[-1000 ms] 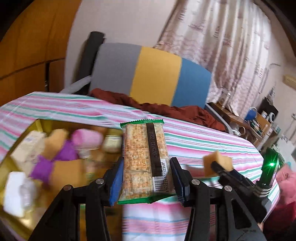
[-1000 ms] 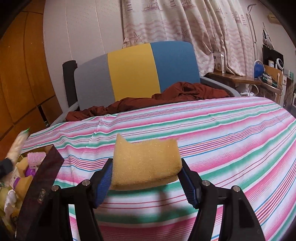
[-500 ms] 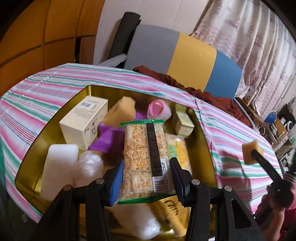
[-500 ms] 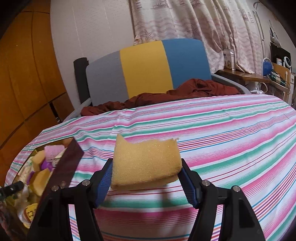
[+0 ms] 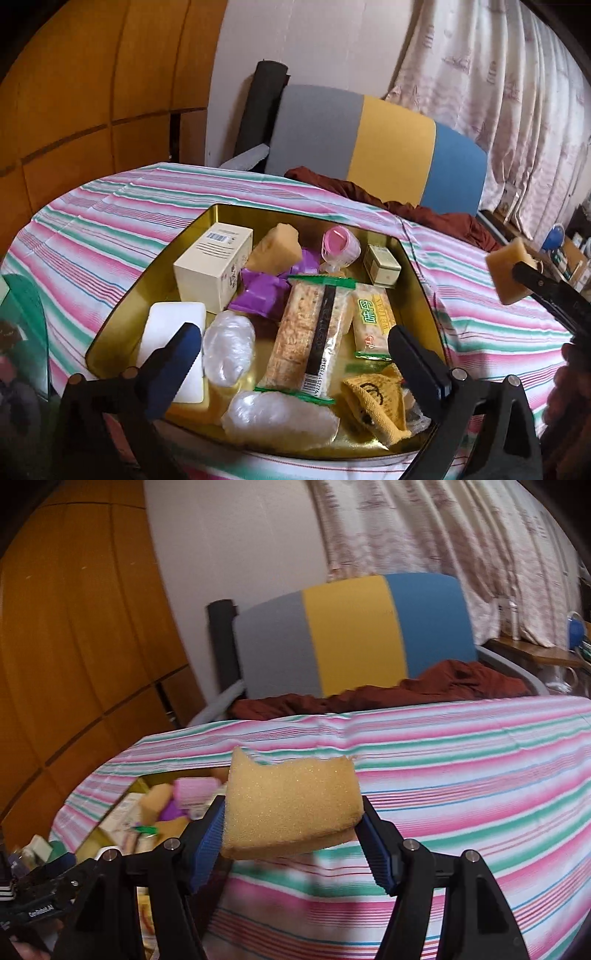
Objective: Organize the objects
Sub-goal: 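Release the cracker pack into the tray with the left tool while the right tool releases the sponge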
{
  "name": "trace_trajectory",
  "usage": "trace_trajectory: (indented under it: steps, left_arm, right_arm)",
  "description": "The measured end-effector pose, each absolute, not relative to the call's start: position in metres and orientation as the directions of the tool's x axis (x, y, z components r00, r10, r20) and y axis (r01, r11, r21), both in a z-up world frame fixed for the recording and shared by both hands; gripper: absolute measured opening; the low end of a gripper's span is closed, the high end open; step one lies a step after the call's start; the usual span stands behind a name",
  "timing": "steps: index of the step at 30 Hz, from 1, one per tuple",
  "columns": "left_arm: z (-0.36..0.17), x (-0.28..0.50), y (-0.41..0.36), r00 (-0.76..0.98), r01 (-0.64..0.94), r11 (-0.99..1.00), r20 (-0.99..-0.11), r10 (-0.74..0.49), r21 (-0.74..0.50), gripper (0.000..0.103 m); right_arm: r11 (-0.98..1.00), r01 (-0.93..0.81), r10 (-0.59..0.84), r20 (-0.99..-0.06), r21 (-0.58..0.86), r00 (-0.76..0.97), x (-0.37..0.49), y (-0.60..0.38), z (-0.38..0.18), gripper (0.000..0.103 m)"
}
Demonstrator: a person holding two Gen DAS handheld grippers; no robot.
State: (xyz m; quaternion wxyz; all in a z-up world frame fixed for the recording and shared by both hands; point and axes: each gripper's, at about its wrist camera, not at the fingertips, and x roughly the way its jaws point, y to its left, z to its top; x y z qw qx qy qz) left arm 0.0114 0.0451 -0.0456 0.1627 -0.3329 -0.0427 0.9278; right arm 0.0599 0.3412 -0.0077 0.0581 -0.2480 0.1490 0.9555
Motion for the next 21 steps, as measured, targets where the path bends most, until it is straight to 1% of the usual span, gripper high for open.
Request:
trace_trajectory:
  steps: [4, 6, 11, 14, 19, 21]
  left_arm:
    - [-0.041, 0.005, 0.03, -0.71, -0.226, -0.947, -0.626, 0.322, -0.23, 0.103]
    - [-0.039, 0.003, 0.023, -0.706, -0.206, -0.945, -0.629, 0.324, -0.254, 0.103]
    - [-0.039, -0.004, 0.005, -0.707, -0.142, -0.944, -0.637, 0.307, -0.298, 0.103]
    - [-0.038, -0.006, 0.001, -0.708, -0.127, -0.945, -0.64, 0.299, -0.301, 0.103]
    - [-0.035, -0.006, -0.007, -0.718, -0.102, -0.954, -0.643, 0.267, -0.282, 0.103]
    - [-0.036, -0.005, -0.013, -0.718, -0.087, -0.961, -0.652, 0.243, -0.262, 0.103]
  right_arm:
    - [-0.963, -0.099, -0.044, -0.505, 0.252, -0.862, 0.046, 0.316, 0.0, 0.068]
    - [-0.97, -0.059, -0.079, -0.529, 0.238, -0.845, 0.034, 0.3, 0.002, 0.068]
    - [-0.974, 0.006, -0.133, -0.551, 0.226, -0.824, 0.015, 0.273, 0.007, 0.068]
    - [-0.977, 0.034, -0.151, -0.563, 0.212, -0.813, 0.0, 0.256, 0.011, 0.068]
    - [-0.98, 0.075, -0.176, -0.618, 0.186, -0.766, -0.023, 0.23, 0.011, 0.068]
    - [-0.977, 0.13, -0.209, -0.652, 0.168, -0.728, -0.036, 0.214, 0.009, 0.069]
